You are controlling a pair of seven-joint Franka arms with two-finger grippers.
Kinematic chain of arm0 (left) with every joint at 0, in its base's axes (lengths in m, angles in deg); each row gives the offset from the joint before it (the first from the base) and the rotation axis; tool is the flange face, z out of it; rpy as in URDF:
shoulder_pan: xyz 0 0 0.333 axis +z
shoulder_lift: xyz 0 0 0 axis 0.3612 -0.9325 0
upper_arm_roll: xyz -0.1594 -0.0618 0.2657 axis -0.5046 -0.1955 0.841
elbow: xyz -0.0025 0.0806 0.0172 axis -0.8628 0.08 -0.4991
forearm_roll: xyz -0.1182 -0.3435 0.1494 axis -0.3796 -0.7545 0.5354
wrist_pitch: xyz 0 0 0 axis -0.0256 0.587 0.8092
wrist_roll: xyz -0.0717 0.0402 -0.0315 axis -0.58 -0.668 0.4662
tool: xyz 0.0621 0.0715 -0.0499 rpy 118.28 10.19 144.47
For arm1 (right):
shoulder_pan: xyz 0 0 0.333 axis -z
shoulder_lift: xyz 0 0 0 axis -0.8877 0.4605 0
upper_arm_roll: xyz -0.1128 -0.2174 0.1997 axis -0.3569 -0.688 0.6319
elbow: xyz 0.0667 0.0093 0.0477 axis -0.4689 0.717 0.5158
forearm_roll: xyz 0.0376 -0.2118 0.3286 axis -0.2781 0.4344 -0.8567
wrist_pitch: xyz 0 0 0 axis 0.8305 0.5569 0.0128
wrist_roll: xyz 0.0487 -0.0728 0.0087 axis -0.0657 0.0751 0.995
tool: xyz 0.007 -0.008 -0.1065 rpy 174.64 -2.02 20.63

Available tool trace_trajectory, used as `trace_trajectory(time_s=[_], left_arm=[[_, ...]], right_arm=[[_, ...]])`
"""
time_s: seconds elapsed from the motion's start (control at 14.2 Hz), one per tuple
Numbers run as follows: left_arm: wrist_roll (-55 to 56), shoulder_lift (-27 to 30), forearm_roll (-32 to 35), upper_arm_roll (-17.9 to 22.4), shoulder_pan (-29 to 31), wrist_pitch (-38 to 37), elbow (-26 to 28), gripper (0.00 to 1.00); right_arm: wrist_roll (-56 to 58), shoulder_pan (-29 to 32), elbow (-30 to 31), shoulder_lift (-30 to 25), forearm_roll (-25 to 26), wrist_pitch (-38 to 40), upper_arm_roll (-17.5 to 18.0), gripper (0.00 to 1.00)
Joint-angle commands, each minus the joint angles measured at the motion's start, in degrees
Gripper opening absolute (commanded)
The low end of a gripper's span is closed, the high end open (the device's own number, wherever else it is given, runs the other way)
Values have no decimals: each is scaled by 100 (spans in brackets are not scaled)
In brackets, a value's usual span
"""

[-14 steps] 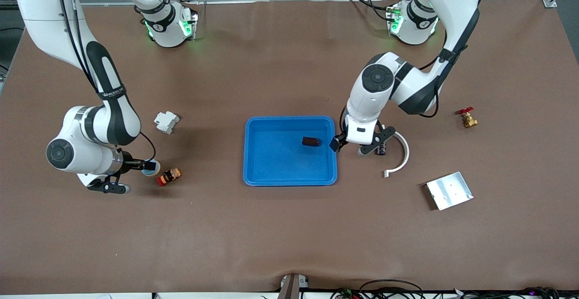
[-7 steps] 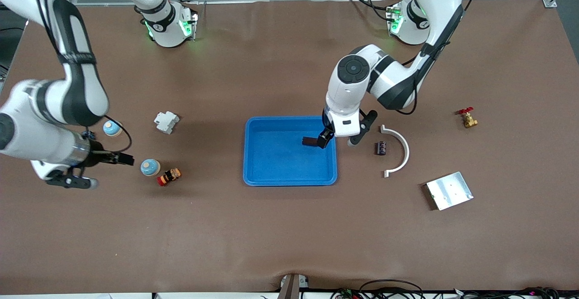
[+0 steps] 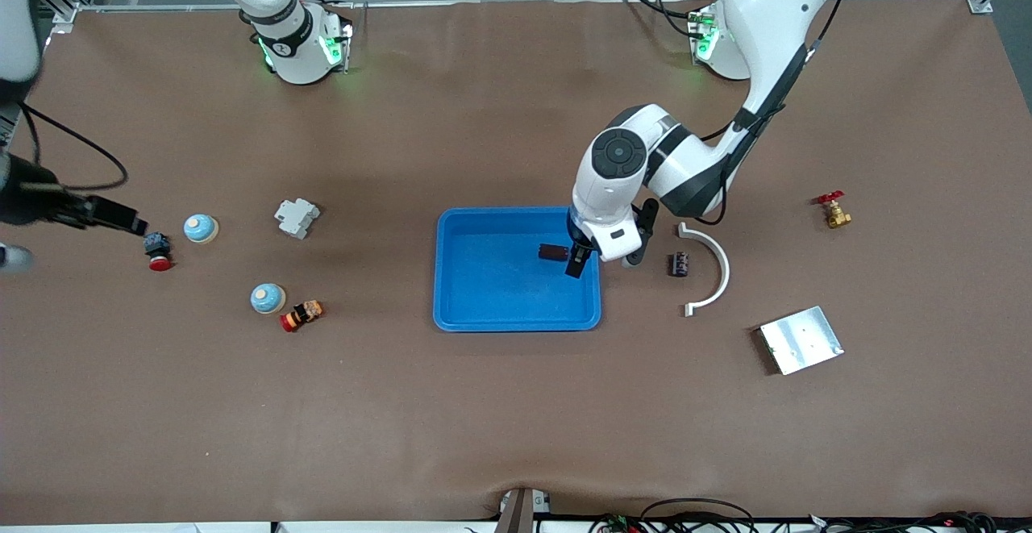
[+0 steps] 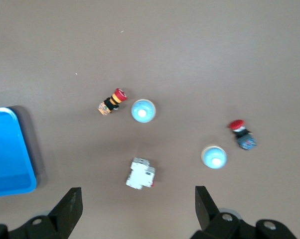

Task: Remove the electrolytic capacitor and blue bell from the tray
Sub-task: 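Grasp the second capacitor with the left gripper while the right gripper withdraws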

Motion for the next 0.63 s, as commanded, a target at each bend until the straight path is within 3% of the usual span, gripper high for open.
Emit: trace_trajectory(time_s=[0.0, 0.35, 0.56], left_arm=[[386, -314, 102, 28, -149, -46, -291, 100], [842, -586, 102, 28, -272, -37, -317, 100], [1343, -762, 382, 28, -325, -37, -467, 100]], right_arm=[[126, 128, -185, -253, 475, 188, 175, 100], [117, 137, -317, -174, 433, 136, 193, 100], [135, 49, -694, 27, 424, 136, 211, 100]])
